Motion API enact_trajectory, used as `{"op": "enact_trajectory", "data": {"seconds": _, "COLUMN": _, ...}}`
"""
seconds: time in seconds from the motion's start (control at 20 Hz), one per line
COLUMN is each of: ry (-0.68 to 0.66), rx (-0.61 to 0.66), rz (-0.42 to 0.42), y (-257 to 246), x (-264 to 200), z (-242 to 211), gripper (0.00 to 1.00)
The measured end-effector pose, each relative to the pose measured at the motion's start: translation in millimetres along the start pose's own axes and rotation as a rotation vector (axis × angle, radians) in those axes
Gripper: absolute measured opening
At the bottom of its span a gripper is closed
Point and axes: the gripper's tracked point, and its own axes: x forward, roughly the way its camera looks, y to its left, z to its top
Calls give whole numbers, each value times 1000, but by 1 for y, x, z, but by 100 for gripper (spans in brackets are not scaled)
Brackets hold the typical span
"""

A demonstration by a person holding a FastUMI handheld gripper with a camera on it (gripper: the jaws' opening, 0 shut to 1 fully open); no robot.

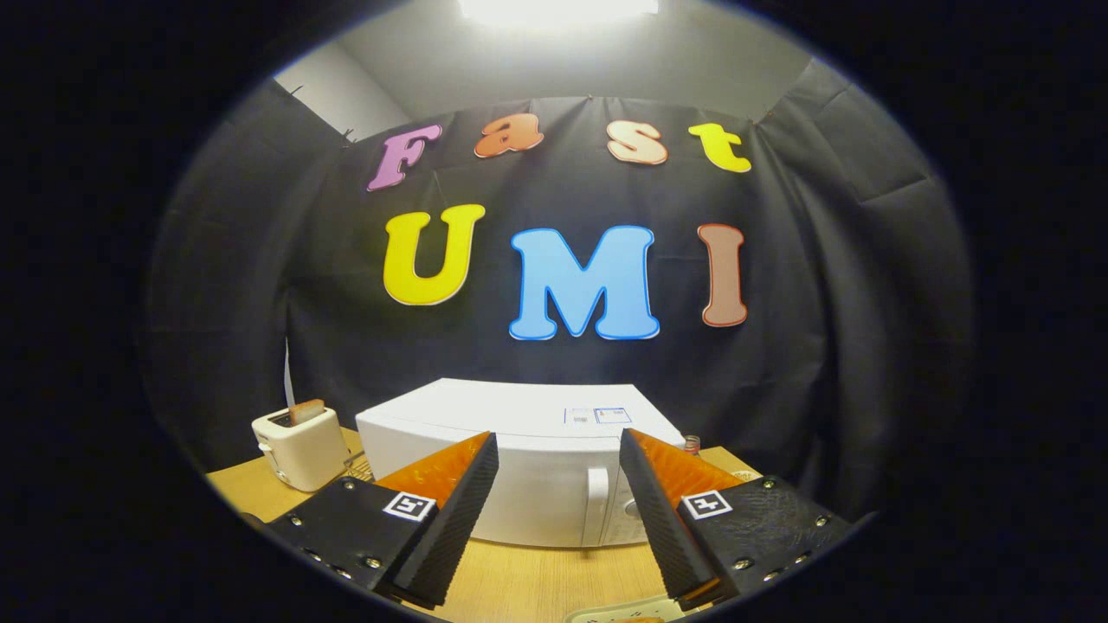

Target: Open the microwave, put the food inside, and close the microwave door.

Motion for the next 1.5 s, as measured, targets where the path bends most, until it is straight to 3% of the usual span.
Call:
{"op": "enact_trajectory", "data": {"seconds": 0.45, "ry": 68, "rx": -24, "rz": -65, "y": -39, "x": 71, "z": -91, "gripper": 86}}
{"op": "enact_trajectory", "data": {"seconds": 0.7, "ry": 144, "rx": 23, "rz": -58, "y": -48, "x": 98, "z": -141, "gripper": 85}}
{"op": "enact_trajectory", "data": {"seconds": 0.9, "ry": 104, "rx": 23, "rz": -18, "y": -40, "x": 102, "z": -152, "gripper": 69}}
{"op": "enact_trajectory", "data": {"seconds": 0.95, "ry": 79, "rx": -3, "rz": -6, "y": -36, "x": 103, "z": -150, "gripper": 56}}
{"op": "enact_trajectory", "data": {"seconds": 1.0, "ry": 68, "rx": -38, "rz": 1, "y": -31, "x": 103, "z": -149, "gripper": 50}}
{"op": "enact_trajectory", "data": {"seconds": 1.05, "ry": 62, "rx": -71, "rz": -13, "y": -32, "x": 104, "z": -150, "gripper": 32}}
{"op": "enact_trajectory", "data": {"seconds": 1.3, "ry": 107, "rx": 17, "rz": 24, "y": -33, "x": 101, "z": -152, "gripper": 27}}
{"op": "enact_trajectory", "data": {"seconds": 1.35, "ry": 117, "rx": 24, "rz": 17, "y": -33, "x": 104, "z": -152, "gripper": 19}}
{"op": "enact_trajectory", "data": {"seconds": 1.5, "ry": 123, "rx": -3, "rz": -11, "y": -34, "x": 101, "z": -152, "gripper": 19}}
